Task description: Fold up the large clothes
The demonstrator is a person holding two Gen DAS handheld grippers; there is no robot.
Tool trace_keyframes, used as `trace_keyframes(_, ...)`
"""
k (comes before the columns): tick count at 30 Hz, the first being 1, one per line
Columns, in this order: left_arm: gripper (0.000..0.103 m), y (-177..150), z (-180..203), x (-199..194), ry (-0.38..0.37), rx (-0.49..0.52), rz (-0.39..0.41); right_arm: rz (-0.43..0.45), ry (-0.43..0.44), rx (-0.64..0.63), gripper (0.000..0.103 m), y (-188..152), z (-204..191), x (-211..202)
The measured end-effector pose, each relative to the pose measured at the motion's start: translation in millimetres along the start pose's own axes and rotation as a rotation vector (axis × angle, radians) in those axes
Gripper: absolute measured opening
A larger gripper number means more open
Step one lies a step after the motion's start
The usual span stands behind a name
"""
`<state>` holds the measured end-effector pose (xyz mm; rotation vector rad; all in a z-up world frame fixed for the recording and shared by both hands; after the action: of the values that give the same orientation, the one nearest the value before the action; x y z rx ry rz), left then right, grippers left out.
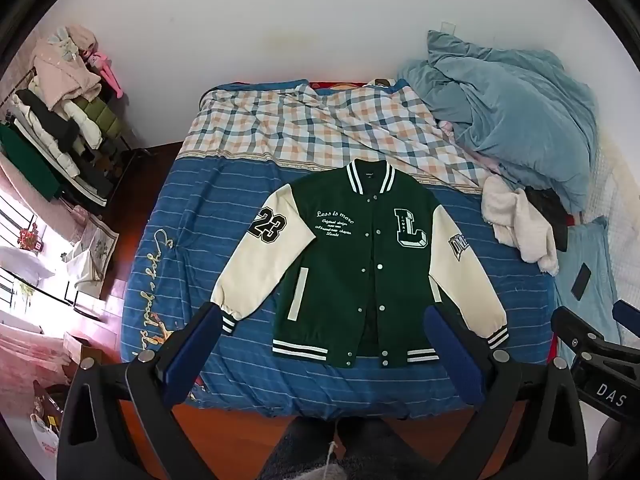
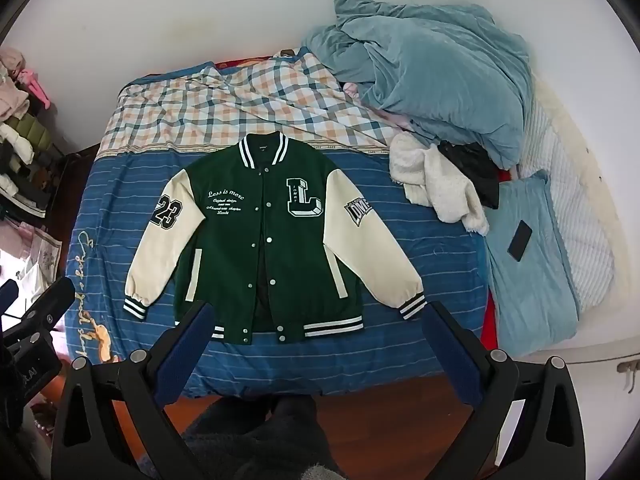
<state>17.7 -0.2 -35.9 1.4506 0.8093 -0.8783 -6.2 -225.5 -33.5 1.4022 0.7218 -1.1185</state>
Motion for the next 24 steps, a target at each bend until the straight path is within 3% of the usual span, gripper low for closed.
trace_keyframes(24, 0.103, 6.7, 6.4, -3.4, -0.003, 0.004, 0.012, 0.004, 0.005, -0.001, 0.103, -1.8, 6.1, -0.9)
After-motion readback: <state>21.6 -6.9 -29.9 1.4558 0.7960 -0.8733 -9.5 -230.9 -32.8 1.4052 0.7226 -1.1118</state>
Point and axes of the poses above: each gripper's, at about its wrist camera, not at the fingertips, and x roughly the way its jaws point, z to its right, y to its top, the point moved 4 cm from there along x, roughly the way its jaws point, and after that the axes turned 2 degrees about z, right-handed, at the moved point
